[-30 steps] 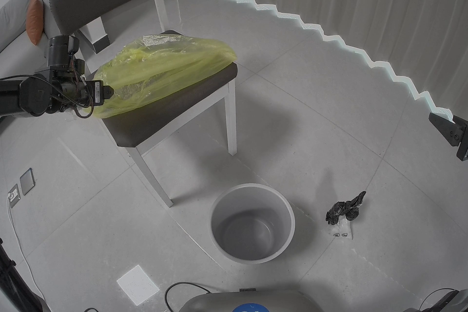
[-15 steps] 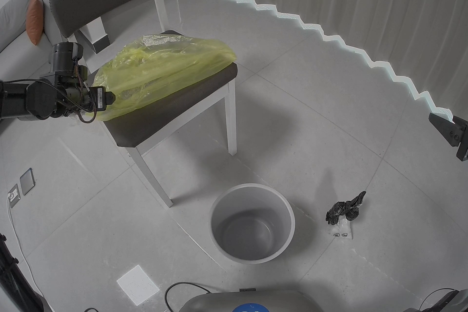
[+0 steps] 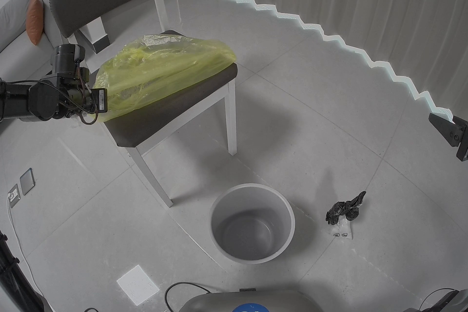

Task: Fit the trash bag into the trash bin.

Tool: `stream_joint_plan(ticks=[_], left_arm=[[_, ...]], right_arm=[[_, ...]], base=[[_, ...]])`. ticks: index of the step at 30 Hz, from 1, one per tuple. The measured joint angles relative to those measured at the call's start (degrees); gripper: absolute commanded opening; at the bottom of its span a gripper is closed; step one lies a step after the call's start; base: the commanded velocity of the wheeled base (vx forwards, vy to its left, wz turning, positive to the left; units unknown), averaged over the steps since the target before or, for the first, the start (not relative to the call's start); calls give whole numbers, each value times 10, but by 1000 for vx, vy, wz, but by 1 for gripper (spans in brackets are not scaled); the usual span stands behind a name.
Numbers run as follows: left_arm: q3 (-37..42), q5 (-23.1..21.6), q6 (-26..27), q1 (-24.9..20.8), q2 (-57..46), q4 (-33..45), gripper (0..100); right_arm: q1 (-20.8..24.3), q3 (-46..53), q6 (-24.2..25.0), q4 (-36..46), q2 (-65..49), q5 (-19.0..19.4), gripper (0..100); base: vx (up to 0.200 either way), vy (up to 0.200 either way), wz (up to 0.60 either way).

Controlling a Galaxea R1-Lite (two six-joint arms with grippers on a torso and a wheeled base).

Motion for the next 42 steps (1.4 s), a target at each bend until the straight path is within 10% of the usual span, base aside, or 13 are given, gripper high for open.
stream_joint_plan(ticks=[14, 42], left_arm=[[-5, -7, 8, -40, -38, -3, 0], [-152, -67, 113, -302, -200, 123, 0]], right_arm=[[1, 0, 2, -1, 4, 0, 100], [37, 15, 11, -8, 15, 13, 100]], base=[[0, 0, 0], [0, 0, 0]])
